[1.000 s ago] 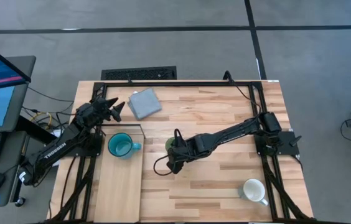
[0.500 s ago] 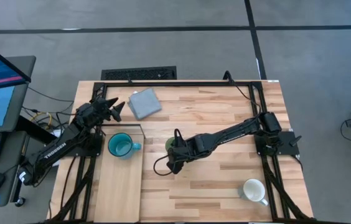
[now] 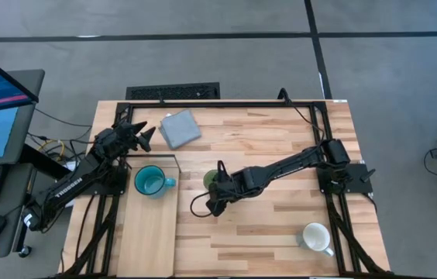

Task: Stack small to large cups/mugs on shelf
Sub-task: Put the green mug on the shelf

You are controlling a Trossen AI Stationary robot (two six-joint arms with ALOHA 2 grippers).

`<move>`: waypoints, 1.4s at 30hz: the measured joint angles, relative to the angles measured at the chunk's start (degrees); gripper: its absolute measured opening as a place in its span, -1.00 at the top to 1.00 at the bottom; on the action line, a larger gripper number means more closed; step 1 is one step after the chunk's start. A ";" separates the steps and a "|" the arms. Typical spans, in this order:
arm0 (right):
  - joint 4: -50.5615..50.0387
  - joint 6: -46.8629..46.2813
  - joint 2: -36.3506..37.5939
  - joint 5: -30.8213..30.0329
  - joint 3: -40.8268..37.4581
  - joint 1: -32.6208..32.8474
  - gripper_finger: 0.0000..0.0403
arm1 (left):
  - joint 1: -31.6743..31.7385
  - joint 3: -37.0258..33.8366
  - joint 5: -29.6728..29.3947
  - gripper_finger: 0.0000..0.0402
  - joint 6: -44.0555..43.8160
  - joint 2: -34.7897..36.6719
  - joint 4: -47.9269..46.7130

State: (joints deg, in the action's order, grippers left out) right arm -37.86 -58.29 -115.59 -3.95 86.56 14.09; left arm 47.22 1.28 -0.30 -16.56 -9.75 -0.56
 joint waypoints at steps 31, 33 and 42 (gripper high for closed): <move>-3.07 0.56 0.00 -0.56 -0.04 -0.48 0.45 | 0.00 0.00 -0.11 -0.30 0.07 0.00 0.00; -3.73 1.76 0.00 -0.56 -0.04 -0.48 0.52 | 0.00 0.00 -0.11 -0.30 0.07 0.01 -0.01; -8.32 6.08 0.00 -0.13 1.05 -0.48 0.60 | 0.00 0.00 -0.11 -0.30 0.07 0.01 -0.02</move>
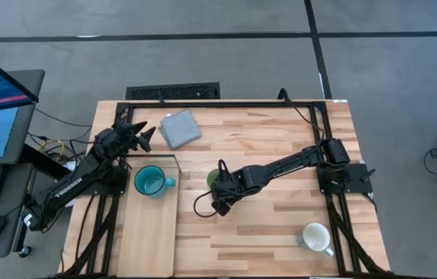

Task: Stack small to large cups/mugs on shelf
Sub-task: Put the green mug on the shelf

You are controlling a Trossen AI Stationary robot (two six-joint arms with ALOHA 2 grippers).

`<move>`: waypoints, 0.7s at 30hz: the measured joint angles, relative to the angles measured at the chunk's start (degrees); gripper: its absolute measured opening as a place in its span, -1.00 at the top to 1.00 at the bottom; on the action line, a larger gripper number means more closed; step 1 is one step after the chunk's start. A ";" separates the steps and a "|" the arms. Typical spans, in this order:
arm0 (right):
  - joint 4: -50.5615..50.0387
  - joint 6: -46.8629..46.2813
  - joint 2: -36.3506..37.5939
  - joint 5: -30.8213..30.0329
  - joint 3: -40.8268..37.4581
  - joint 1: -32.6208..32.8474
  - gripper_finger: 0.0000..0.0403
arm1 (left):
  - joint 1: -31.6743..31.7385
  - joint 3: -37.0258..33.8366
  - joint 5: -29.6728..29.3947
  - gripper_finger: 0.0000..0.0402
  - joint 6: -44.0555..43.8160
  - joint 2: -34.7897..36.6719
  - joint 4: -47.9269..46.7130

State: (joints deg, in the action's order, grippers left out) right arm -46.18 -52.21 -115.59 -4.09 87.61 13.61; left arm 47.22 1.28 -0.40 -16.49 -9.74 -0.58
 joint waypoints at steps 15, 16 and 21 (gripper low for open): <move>-4.40 11.94 0.00 4.27 1.82 -0.35 0.64 | 0.00 0.00 0.00 -0.30 -0.52 -0.02 0.01; -4.37 12.18 0.00 4.27 1.82 -0.35 0.64 | 0.01 0.00 0.00 -0.30 -0.52 -0.02 0.02; -3.73 12.42 0.00 5.04 1.82 -0.35 0.64 | 0.00 0.00 0.00 -0.30 -0.57 0.00 0.02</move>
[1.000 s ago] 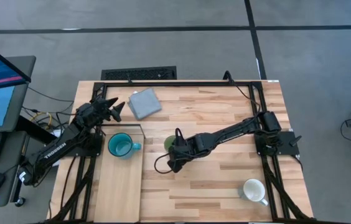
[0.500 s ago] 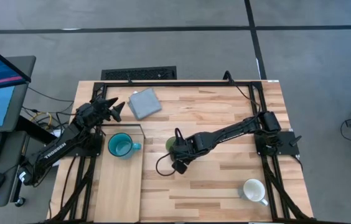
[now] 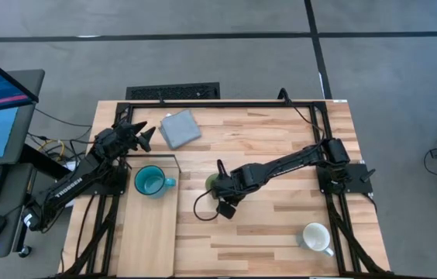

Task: Stack small to large cups/mugs on shelf
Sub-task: Put the green mug on the shelf

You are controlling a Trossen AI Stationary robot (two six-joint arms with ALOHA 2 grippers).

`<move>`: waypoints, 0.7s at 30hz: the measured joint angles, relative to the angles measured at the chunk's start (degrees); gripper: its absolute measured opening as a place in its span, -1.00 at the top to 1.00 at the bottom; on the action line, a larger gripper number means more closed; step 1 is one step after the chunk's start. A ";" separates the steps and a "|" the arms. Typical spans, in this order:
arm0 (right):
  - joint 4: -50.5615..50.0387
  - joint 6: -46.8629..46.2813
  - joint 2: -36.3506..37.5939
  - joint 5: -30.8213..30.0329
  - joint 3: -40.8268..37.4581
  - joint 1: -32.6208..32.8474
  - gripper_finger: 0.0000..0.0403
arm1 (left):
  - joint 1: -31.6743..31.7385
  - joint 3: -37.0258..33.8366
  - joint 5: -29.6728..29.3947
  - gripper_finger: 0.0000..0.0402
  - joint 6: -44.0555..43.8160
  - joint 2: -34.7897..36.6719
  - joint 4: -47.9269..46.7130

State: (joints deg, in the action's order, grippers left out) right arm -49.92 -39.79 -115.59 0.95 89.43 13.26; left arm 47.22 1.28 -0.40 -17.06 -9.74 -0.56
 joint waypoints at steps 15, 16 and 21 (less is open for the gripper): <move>4.90 5.27 0.00 2.67 5.75 0.62 0.65 | 0.00 0.00 0.02 -0.30 -0.76 0.00 0.00; 5.18 5.67 0.00 2.69 6.22 0.87 0.65 | 0.00 0.00 0.02 -0.30 -0.76 0.00 0.00; 6.04 5.96 0.00 2.21 6.90 1.88 0.65 | 0.00 0.00 0.02 -0.30 -0.76 -0.02 0.00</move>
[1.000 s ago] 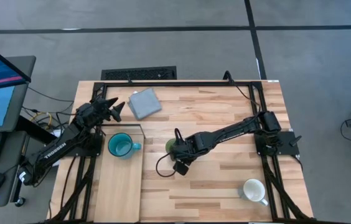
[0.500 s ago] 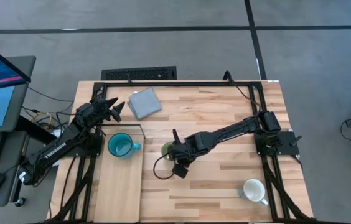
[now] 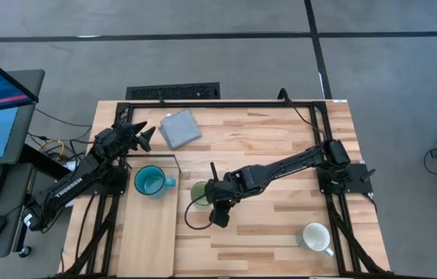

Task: Stack small to large cups/mugs on shelf
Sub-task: Put the green mug on the shelf

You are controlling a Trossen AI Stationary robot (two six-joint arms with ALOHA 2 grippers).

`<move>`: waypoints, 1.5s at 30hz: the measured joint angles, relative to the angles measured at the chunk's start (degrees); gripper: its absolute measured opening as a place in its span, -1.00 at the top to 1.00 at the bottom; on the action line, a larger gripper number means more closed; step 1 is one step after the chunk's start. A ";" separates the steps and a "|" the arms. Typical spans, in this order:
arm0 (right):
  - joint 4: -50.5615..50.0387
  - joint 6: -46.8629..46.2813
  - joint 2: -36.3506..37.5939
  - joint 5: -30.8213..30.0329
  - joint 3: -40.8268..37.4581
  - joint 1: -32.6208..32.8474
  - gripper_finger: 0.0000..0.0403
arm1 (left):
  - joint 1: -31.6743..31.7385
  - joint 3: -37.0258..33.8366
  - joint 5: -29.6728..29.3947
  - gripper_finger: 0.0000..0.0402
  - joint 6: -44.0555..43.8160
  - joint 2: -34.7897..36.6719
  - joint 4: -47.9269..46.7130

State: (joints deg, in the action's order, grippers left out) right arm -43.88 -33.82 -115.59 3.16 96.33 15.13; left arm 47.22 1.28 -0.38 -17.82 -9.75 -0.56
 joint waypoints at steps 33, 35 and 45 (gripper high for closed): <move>7.74 10.04 -9.13 2.16 9.40 -0.96 0.65 | 0.00 0.00 0.08 -0.30 1.09 -0.01 0.21; 6.75 12.83 -10.18 1.96 12.99 -1.31 0.65 | -0.04 0.00 0.03 -0.30 1.09 -0.26 0.02; -5.22 19.73 -20.81 5.15 31.94 -1.75 0.65 | -0.10 0.00 0.11 -0.30 3.19 -1.34 0.02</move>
State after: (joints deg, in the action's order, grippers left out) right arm -49.10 -14.09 -136.40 8.31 128.27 13.38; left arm 47.12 1.28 -0.27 -14.64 -11.09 -0.54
